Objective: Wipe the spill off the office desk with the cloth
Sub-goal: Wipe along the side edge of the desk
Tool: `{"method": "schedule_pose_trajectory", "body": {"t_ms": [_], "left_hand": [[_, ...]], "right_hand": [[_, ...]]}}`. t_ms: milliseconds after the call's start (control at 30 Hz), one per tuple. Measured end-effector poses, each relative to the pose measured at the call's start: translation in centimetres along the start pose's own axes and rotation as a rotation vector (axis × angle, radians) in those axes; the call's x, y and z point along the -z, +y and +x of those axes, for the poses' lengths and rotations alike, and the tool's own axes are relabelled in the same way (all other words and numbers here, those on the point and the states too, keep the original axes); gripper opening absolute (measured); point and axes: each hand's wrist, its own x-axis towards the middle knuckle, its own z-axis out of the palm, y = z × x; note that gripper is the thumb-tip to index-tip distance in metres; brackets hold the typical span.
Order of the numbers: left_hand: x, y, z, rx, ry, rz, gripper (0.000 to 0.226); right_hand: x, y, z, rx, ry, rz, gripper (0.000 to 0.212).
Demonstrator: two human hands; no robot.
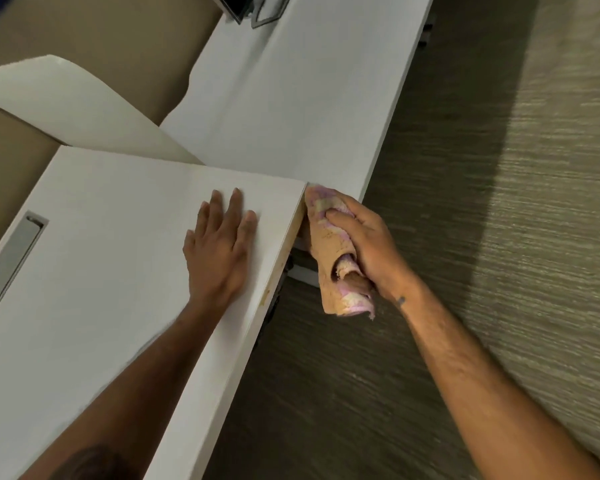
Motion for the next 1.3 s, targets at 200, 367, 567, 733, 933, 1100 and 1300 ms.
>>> {"method": "schedule_pose_trajectory", "body": {"t_ms": [200, 367, 567, 733, 933, 1100, 1300], "left_hand": [[-0.1, 0.0, 0.0, -0.017, 0.006, -0.002, 0.061], [-0.2, 0.2, 0.2, 0.000, 0.019, 0.029, 0.058], [-0.1, 0.7, 0.0, 0.012, 0.033, 0.039, 0.057], [-0.2, 0.7, 0.0, 0.006, 0.022, 0.039, 0.058], [-0.3, 0.4, 0.1, 0.006, 0.013, 0.045, 0.058], [-0.4, 0.4, 0.1, 0.003, 0.010, 0.049, 0.058], [-0.7, 0.1, 0.2, -0.004, 0.001, 0.053, 0.059]], "right_hand": [[-0.1, 1.5, -0.6, 0.060, 0.153, 0.150, 0.039], [-3.6, 1.9, 0.6, 0.136, 0.149, -0.037, 0.039], [-5.2, 3.7, 0.5, 0.223, 0.257, -0.216, 0.049], [-5.7, 5.5, -1.2, 0.234, 0.256, -0.351, 0.053], [-5.6, 5.8, -2.6, 0.251, 0.237, -0.442, 0.048], [-5.5, 5.2, -4.1, 0.240, 0.186, -0.609, 0.052], [-6.5, 6.8, -6.2, 0.206, 0.117, -0.525, 0.051]]}}
